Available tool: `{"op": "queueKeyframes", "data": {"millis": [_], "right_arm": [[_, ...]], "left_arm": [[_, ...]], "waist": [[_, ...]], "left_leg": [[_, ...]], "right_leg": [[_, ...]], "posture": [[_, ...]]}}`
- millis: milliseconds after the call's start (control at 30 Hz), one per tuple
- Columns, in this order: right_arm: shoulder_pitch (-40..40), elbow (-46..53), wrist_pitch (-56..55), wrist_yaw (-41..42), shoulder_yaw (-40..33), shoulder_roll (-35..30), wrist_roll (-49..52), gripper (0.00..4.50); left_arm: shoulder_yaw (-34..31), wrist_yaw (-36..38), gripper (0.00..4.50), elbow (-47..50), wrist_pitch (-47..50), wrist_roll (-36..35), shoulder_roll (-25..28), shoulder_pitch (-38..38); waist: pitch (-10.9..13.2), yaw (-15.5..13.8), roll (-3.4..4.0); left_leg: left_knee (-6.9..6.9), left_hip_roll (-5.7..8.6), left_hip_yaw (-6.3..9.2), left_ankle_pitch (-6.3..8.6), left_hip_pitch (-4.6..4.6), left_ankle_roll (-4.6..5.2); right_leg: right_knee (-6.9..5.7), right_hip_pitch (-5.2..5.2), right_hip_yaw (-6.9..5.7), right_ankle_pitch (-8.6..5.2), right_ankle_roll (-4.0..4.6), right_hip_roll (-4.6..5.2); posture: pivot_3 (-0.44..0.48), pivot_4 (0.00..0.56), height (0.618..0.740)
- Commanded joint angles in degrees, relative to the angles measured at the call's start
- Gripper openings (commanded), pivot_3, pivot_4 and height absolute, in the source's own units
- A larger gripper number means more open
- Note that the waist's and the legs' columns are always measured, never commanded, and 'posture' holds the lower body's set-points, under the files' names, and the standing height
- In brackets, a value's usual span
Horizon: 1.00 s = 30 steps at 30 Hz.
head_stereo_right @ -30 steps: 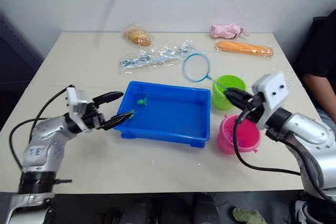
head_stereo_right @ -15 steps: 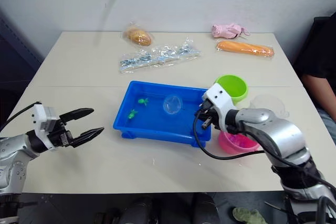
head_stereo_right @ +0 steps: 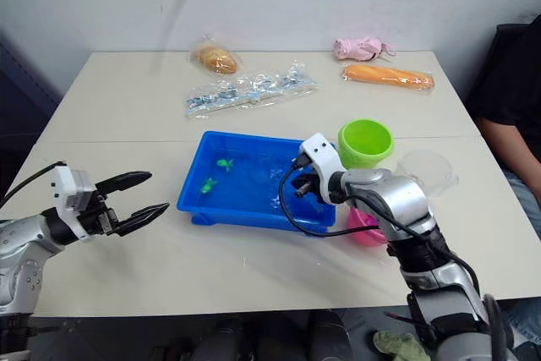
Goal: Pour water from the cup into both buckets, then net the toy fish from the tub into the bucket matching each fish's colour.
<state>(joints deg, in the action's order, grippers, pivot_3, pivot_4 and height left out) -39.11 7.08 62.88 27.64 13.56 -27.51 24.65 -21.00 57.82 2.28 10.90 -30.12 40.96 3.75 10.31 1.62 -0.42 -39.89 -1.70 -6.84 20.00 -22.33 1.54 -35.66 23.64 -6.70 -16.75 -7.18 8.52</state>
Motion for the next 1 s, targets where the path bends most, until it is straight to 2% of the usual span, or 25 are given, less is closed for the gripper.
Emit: {"op": "queueKeyframes", "data": {"millis": [33,300,500,667,1000], "right_arm": [[0.5,3.8,2.6,2.3,-1.1,0.0,2.1,0.00],[-1.4,3.9,5.2,4.6,1.6,3.8,3.2,0.00],[-3.7,-0.1,3.8,4.8,3.7,8.0,1.7,0.00],[-4.5,-3.6,2.5,4.9,4.2,10.5,0.6,0.00],[-4.4,-4.6,-2.2,6.2,2.7,14.3,0.1,0.00]], "left_arm": [[-0.1,-0.2,4.47,2.5,0.2,-0.3,0.7,0.2],[-0.3,1.2,4.47,2.3,0.6,0.0,1.9,-1.3],[-1.8,2.7,4.47,1.1,-1.5,0.4,2.5,-3.5],[-2.5,3.2,4.47,1.1,-1.7,0.1,3.1,-4.6],[-2.6,3.5,4.47,1.3,-1.4,-0.1,4.1,-3.6]], "waist": [[0.0,0.0,0.00],[0.0,0.2,0.00],[0.0,0.2,0.00],[0.0,0.2,0.01],[0.0,0.6,0.01]], "left_leg": [[0.00,0.00,0.00,0.00,0.00,0.00],[0.01,-0.04,0.00,0.01,0.02,-0.02],[0.06,-0.03,-0.04,0.01,0.01,-0.03],[0.06,-0.02,-0.05,0.02,0.00,-0.04],[0.13,-0.04,-0.06,0.03,0.02,-0.07]], "right_leg": [[0.00,0.00,0.00,0.00,0.00,0.00],[0.00,0.01,0.00,0.00,0.00,-0.02],[0.00,0.06,0.01,0.00,0.01,-0.02],[0.00,0.06,0.02,-0.01,0.01,-0.01],[0.00,0.08,0.02,-0.01,0.02,-0.03]], "posture": [[0.000,0.150,0.740],[0.000,0.150,0.740],[0.000,0.150,0.740],[0.000,0.150,0.740],[0.000,0.150,0.740]]}}
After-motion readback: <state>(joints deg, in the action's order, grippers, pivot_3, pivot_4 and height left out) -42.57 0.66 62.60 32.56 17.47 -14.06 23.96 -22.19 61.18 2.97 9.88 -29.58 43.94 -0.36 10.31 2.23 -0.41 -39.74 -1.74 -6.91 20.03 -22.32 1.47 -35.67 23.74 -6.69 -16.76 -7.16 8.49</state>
